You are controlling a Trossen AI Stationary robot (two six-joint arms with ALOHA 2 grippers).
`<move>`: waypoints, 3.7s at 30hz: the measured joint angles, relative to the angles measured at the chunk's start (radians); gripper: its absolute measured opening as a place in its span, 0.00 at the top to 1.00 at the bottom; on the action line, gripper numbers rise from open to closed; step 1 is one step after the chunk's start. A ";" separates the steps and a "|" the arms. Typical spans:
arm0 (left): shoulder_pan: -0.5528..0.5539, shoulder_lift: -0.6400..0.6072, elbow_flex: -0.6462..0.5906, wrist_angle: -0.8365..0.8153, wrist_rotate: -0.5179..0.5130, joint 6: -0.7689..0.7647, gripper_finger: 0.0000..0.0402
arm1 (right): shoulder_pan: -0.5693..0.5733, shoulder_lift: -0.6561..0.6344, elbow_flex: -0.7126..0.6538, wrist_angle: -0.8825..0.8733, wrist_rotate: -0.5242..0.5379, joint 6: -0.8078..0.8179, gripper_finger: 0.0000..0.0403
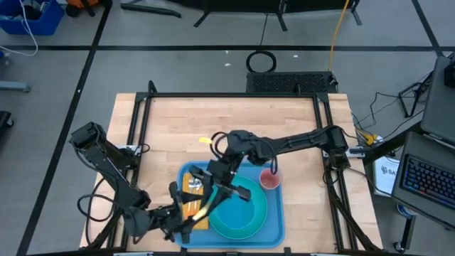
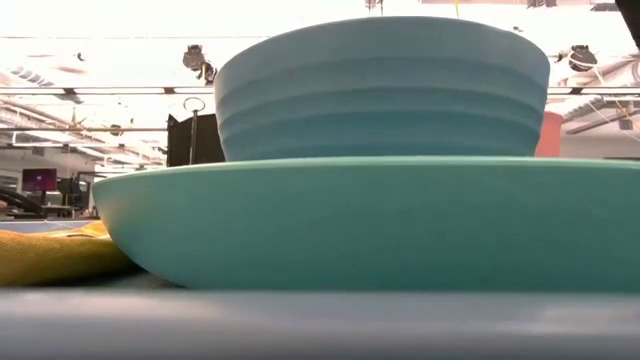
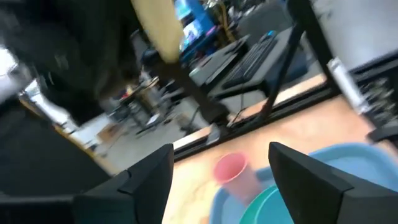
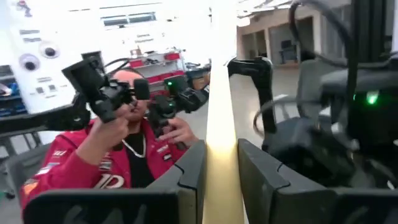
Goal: Set up tray
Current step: Put the yellow knife on the yellow napkin to the right of the orange spoon
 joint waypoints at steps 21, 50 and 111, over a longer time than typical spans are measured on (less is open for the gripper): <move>0.010 0.000 0.000 -0.020 0.211 -0.097 0.48 | -0.051 -0.011 -0.378 0.634 -0.158 0.021 0.85; 0.090 0.000 -0.001 -0.202 0.312 -0.324 0.48 | -0.032 -0.010 -0.409 0.424 -0.129 -0.389 0.85; 0.106 0.000 -0.017 -0.292 0.227 -0.471 0.86 | -0.024 -0.011 -0.445 0.269 0.086 -0.585 0.76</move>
